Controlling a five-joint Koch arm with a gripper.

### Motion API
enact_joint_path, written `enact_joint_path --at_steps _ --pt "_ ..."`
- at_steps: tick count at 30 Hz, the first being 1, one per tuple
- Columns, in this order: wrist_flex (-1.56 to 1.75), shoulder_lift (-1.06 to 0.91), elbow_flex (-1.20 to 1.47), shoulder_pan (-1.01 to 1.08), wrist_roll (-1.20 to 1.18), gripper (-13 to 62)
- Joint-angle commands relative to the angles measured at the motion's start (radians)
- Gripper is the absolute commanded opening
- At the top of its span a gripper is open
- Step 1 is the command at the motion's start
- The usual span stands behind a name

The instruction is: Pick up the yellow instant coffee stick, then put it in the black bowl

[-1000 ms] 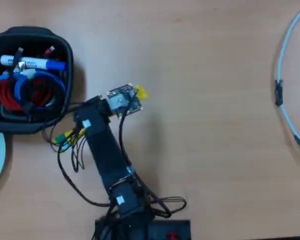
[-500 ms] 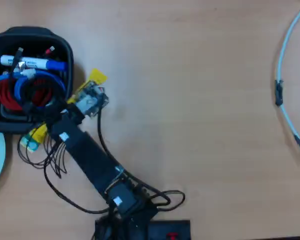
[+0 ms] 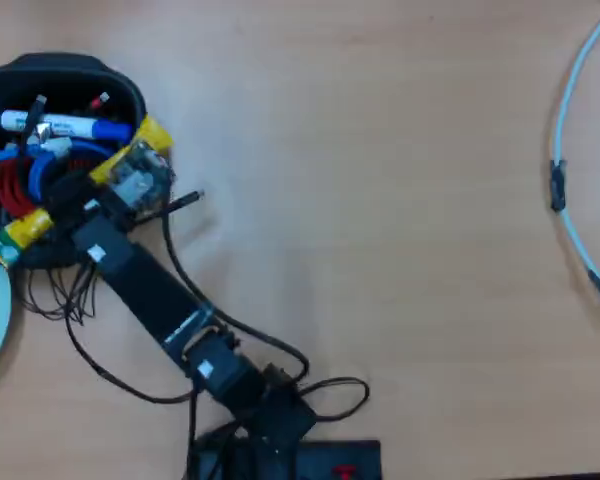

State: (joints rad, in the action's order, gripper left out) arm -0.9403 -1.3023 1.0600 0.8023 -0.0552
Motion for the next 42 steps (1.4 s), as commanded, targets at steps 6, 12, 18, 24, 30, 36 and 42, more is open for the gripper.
enact_joint_path --at_steps 6,12,18,24,30,36,42 --pt "0.126 0.239 -0.495 -0.031 -0.023 -6.2" --pt "0.14 0.454 -0.723 -0.025 -0.023 -6.2" --pt "0.143 0.531 -0.742 0.002 -0.02 -6.2" --pt "0.144 0.558 -0.747 0.006 -0.009 -5.7" --pt "0.138 0.56 -0.738 0.006 -0.02 2.4" --pt "0.132 0.56 -0.736 0.006 -0.032 23.6" --pt "0.051 0.552 -0.736 0.009 -0.046 44.5"
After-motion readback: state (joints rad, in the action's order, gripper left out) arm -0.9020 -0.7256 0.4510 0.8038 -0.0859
